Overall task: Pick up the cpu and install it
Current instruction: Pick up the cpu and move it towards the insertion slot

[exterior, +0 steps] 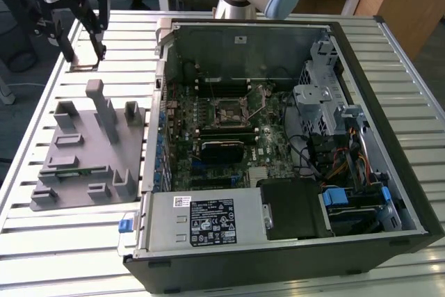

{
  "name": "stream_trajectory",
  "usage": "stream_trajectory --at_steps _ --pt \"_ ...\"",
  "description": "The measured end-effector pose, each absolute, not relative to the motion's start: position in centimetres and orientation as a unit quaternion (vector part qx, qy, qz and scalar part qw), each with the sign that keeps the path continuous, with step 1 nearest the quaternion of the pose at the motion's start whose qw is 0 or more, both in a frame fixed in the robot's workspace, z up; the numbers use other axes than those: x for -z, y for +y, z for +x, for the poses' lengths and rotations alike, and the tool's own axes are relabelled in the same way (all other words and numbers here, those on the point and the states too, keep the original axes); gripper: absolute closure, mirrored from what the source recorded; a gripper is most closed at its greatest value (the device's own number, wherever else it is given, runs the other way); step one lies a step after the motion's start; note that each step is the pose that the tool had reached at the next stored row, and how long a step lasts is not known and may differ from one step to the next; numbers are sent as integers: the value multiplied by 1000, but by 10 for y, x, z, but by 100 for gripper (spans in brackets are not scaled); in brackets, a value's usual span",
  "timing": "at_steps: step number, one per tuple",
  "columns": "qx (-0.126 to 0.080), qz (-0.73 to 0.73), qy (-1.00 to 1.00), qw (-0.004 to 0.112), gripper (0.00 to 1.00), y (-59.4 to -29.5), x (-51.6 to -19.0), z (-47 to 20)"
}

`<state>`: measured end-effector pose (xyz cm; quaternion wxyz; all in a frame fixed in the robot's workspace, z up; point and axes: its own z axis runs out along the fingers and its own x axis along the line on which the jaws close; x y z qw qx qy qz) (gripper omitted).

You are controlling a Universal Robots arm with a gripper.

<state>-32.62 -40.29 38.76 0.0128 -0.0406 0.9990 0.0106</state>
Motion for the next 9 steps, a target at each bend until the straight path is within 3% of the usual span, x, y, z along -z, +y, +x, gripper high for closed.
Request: stream_trajectory --at_steps 9 --pt "-11 -41 999 13 47 -403 -388 -306"
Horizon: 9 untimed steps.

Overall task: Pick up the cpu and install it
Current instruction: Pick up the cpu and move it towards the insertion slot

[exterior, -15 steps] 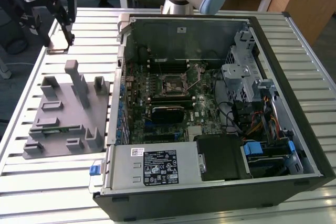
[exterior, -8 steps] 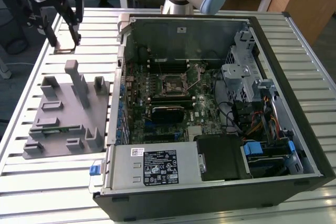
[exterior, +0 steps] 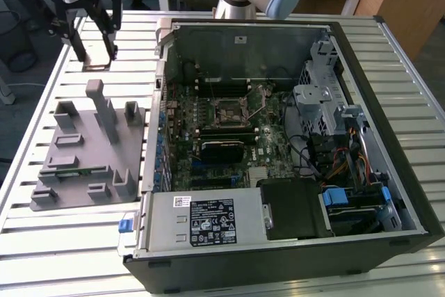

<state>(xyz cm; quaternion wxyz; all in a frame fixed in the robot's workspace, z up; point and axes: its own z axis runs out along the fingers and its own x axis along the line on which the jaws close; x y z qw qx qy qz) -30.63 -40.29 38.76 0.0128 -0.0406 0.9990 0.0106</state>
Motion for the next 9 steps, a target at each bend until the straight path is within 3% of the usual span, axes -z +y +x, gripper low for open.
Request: stream_trajectory --at_steps 9 --pt "-11 -41 999 13 47 -403 -388 -289"
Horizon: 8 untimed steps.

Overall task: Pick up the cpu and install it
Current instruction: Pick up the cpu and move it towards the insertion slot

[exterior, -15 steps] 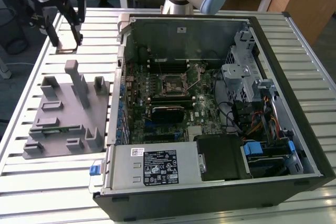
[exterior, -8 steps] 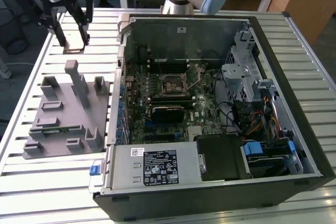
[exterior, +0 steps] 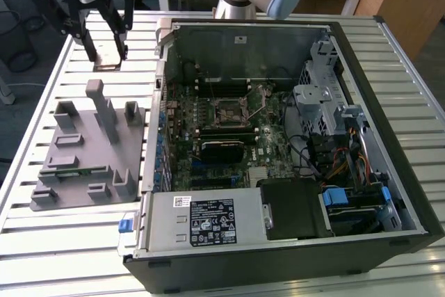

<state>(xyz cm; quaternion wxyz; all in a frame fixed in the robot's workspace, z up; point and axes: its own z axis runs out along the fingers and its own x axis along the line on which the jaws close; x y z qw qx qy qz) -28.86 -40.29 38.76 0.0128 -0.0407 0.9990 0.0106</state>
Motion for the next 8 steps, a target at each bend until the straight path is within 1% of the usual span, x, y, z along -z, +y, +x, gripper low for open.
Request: stream_trajectory --at_steps 8 --pt "-11 -41 999 13 47 -403 -388 -276"
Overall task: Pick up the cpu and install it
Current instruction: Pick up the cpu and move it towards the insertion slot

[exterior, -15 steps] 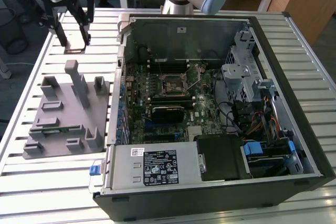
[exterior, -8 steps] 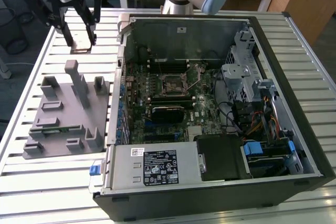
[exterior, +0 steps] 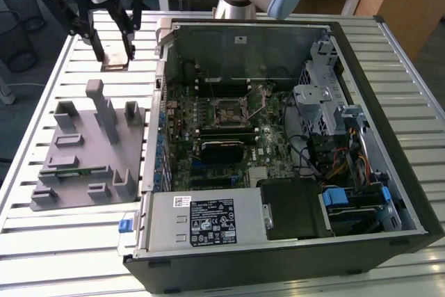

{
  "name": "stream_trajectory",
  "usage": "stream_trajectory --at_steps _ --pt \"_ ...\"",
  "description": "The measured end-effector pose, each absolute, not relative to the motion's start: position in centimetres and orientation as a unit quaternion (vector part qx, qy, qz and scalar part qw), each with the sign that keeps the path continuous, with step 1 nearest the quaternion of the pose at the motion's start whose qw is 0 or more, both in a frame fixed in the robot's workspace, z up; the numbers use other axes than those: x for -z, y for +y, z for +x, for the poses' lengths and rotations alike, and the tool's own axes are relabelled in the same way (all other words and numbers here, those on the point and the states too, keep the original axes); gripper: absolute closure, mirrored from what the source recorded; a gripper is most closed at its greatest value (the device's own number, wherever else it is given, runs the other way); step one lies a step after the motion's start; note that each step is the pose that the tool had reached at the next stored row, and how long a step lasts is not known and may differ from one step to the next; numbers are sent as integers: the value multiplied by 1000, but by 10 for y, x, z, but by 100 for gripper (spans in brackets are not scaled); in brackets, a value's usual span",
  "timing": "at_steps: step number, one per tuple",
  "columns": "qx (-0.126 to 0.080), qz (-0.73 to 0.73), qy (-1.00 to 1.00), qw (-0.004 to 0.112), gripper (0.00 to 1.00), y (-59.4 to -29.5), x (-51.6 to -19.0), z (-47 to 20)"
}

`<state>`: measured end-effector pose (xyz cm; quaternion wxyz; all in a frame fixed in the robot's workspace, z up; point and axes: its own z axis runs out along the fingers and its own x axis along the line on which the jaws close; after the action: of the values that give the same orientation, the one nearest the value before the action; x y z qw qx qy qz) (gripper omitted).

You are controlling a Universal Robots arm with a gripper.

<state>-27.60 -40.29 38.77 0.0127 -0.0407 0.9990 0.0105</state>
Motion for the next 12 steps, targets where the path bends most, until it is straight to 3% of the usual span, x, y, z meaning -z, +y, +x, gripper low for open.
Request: stream_trajectory --at_steps 12 --pt "-11 -41 999 13 47 -403 -388 -254"
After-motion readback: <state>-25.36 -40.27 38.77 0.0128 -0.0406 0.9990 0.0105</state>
